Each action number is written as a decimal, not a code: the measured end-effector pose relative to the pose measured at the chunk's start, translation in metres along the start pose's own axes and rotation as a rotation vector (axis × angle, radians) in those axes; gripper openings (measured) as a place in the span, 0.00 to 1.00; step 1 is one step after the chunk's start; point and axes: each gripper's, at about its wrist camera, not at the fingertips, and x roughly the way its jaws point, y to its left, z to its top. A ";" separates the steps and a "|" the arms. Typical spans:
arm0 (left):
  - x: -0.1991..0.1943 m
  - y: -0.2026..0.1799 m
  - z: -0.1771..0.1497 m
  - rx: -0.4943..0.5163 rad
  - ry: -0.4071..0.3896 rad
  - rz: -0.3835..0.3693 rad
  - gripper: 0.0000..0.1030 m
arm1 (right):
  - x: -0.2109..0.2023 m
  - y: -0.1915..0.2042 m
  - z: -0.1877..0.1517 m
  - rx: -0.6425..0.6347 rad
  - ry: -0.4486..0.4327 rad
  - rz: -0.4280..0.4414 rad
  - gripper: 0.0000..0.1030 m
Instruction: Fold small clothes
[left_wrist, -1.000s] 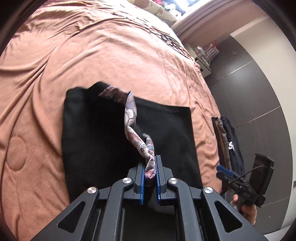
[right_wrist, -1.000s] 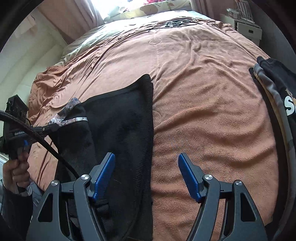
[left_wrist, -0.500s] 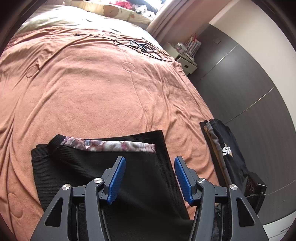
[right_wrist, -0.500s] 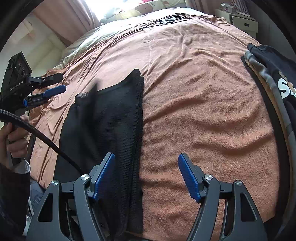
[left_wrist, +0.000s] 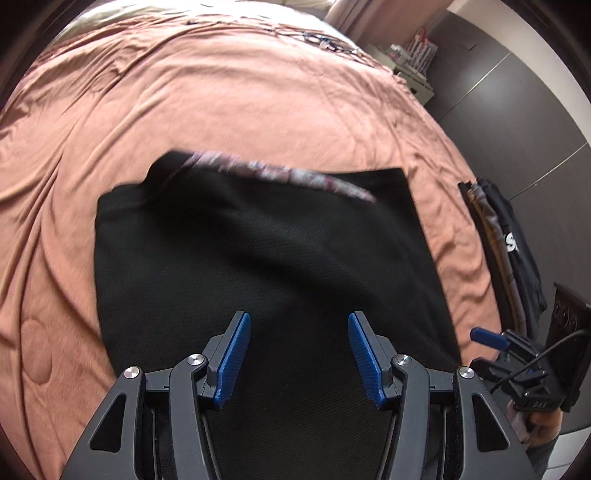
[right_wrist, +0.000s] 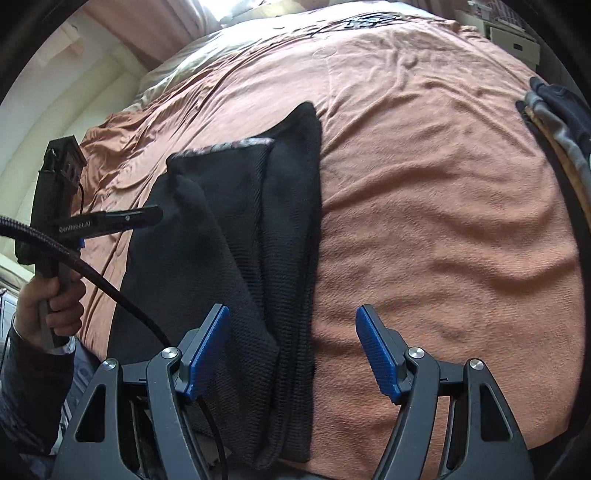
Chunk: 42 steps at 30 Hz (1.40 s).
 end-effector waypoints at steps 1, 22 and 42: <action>-0.001 0.004 -0.005 -0.007 0.004 0.003 0.55 | 0.003 0.000 -0.001 0.008 0.006 0.002 0.67; -0.045 0.079 -0.114 -0.199 -0.022 0.001 0.55 | 0.035 0.010 -0.020 0.083 0.060 0.018 0.43; -0.073 0.101 -0.135 -0.294 -0.049 -0.156 0.07 | 0.036 0.034 -0.032 0.110 0.065 0.101 0.20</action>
